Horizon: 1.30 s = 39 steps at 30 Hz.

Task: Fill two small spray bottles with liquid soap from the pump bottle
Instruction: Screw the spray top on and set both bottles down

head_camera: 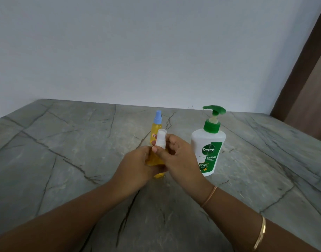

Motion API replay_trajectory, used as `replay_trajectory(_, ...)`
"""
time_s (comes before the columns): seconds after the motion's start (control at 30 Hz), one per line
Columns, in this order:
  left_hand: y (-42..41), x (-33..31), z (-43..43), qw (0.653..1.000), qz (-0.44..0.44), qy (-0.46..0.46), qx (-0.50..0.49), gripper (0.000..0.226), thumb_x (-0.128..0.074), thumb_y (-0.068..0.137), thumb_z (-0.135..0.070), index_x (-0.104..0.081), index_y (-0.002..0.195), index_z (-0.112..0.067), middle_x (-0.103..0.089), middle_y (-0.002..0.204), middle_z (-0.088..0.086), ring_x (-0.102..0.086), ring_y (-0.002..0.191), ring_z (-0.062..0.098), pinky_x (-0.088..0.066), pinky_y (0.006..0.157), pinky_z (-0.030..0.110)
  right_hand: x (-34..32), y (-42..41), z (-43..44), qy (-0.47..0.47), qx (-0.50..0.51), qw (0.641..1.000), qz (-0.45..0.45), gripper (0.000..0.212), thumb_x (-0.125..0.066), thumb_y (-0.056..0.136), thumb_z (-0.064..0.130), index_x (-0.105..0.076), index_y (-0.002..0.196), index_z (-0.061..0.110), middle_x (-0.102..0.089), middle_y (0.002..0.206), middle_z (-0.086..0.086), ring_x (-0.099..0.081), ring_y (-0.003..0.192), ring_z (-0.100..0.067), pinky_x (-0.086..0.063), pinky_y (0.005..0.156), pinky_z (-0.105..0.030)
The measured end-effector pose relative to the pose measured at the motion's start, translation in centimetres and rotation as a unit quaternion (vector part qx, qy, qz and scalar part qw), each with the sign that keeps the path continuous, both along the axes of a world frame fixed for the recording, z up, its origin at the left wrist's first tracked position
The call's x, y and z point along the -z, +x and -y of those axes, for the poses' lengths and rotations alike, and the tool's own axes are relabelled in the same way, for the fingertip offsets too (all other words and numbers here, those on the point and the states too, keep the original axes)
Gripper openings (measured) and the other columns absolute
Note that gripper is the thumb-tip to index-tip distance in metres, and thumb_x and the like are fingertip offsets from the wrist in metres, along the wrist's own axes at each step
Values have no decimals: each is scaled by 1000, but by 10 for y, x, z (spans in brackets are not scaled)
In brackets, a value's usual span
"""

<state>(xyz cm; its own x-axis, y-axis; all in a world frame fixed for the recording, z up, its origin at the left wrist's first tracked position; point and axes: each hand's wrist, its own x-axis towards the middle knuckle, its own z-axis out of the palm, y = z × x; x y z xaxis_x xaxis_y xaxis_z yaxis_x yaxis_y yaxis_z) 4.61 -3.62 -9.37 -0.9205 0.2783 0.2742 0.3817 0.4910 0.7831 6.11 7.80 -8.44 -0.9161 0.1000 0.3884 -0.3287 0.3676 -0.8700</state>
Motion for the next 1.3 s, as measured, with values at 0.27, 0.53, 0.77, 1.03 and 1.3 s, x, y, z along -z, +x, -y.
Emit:
replay_trajectory(0.27,-31,-9,16,993,-22,33,-116,41,-75,68,-39,-57,99,-19,-65,89,-5,-60,78,9,-43,59,20,-12,-16,2,-100,-18,993,53,37,-64,87,10,-56,123,9,-63,118,-4,-58,109,-11,-46,96,-27)
replay_trajectory(0.53,-79,-4,11,986,-49,5,-158,52,-75,71,-33,-47,111,-13,-62,101,4,-54,80,14,-36,56,22,-14,-35,14,-54,44,996,48,32,-51,92,2,-57,123,7,-61,120,-4,-57,108,-11,-43,99,-26)
replay_trajectory(0.77,-96,3,9,986,-45,-5,-163,57,-72,75,-26,-43,120,-9,-60,114,11,-56,97,24,-36,71,27,3,-39,14,-9,77,995,64,34,-51,89,3,-59,122,9,-62,119,-1,-57,108,-10,-43,99,-27)
replay_trajectory(1.03,-100,8,12,991,-20,-4,-136,62,-68,80,-24,-34,131,-10,-54,123,12,-53,107,26,-36,78,29,5,-45,12,-2,98,992,74,39,-50,89,4,-52,126,16,-57,120,4,-50,102,-4,-39,87,-13)
replay_trajectory(1.3,-102,7,18,990,16,1,-139,82,-69,75,-22,-20,141,-12,-35,144,11,-39,127,26,-37,90,31,-4,-63,17,-10,143,987,73,64,-51,84,-3,-28,141,15,-32,137,-4,-37,121,-15,-34,93,-19)
